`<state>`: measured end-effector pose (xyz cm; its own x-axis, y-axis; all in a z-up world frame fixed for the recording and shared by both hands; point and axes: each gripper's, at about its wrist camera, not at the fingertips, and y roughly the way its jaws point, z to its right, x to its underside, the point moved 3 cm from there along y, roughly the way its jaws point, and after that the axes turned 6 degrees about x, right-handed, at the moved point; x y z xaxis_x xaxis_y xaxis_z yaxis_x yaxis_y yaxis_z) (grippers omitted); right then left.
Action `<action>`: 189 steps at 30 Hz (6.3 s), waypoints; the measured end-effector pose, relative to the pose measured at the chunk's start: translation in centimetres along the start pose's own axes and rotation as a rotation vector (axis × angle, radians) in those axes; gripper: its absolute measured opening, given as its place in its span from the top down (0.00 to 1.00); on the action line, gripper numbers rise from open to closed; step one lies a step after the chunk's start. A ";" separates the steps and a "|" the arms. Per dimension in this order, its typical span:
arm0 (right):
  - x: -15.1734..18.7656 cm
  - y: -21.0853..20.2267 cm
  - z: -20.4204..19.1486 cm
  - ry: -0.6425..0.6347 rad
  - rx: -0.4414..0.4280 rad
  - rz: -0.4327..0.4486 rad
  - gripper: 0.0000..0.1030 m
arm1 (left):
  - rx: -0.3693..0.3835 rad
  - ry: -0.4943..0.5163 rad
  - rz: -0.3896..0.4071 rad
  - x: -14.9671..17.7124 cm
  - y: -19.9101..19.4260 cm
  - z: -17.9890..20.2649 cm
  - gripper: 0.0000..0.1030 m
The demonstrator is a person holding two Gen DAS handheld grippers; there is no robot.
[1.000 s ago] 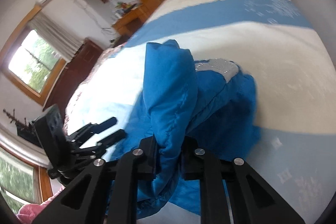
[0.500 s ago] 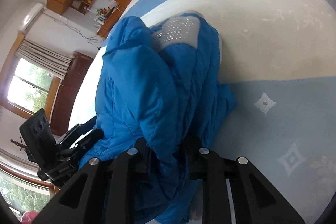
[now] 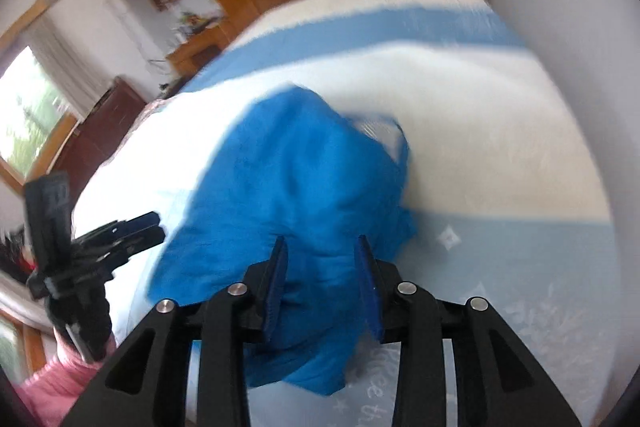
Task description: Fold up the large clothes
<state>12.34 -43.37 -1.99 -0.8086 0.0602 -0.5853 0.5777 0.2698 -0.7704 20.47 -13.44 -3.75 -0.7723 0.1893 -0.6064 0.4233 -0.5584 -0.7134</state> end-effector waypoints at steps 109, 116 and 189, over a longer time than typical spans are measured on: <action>2.7 2.5 4.1 0.207 -0.058 0.004 0.26 | -0.034 0.101 0.032 2.5 -2.6 0.8 0.23; 3.0 4.3 5.3 0.257 -0.116 -0.023 0.21 | 0.003 0.089 0.023 2.4 -2.1 -0.1 0.13; -3.9 10.3 0.1 0.067 -0.376 0.030 0.40 | 0.342 -0.038 -0.006 -1.2 3.5 -1.2 0.20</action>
<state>21.45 -40.88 -7.65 -0.8048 0.1327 -0.5785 0.5298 0.5998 -0.5996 23.48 -14.69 -5.94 -0.7940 0.1672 -0.5845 0.2399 -0.7972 -0.5540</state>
